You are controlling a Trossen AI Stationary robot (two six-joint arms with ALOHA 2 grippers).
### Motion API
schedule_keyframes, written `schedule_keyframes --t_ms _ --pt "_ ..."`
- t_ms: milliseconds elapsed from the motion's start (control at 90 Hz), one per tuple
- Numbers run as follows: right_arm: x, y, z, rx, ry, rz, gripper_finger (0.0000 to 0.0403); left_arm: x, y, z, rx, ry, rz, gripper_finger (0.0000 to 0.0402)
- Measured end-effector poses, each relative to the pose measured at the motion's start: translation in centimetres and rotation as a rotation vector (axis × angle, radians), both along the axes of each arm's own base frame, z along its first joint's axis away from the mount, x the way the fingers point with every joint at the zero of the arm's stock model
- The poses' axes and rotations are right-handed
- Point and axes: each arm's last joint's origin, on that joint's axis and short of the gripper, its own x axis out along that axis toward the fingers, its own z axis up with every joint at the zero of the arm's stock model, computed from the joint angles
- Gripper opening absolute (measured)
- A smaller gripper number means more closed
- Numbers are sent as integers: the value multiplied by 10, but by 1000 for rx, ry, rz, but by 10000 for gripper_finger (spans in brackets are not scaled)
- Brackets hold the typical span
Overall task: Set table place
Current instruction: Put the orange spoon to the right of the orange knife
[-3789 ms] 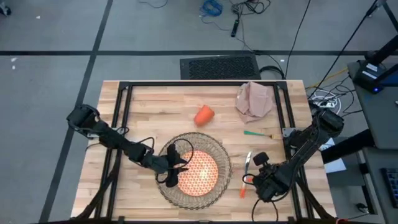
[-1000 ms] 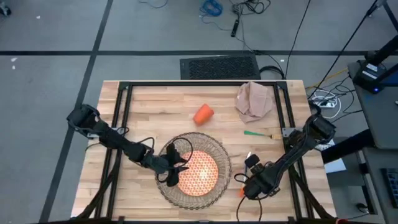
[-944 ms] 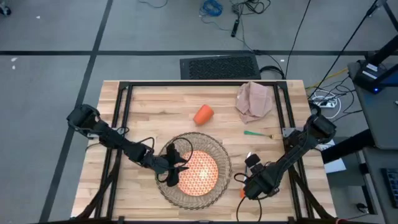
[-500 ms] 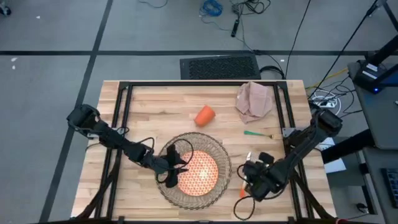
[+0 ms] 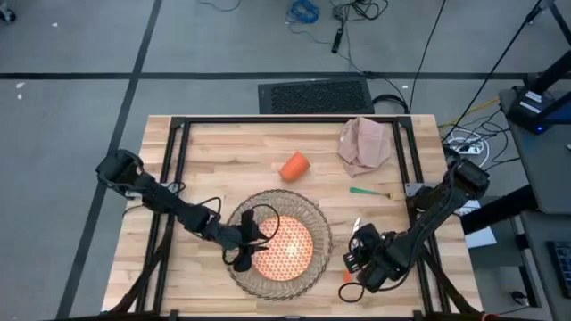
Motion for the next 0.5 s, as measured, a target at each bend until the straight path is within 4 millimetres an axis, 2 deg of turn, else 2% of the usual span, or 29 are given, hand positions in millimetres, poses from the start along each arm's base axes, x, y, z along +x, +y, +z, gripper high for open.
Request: schedule_keyframes --t_ms 256,333,500 --pt "-12 10 -13 -11 96 -96 112 -2 -5 0 -11 14 -79 128" --pt "-6 8 -19 -16 83 -133 112 -4 -8 0 -4 14 -113 128" --pt "18 6 -22 -11 -114 -158 112 -8 -15 -1 -12 28 -166 128"
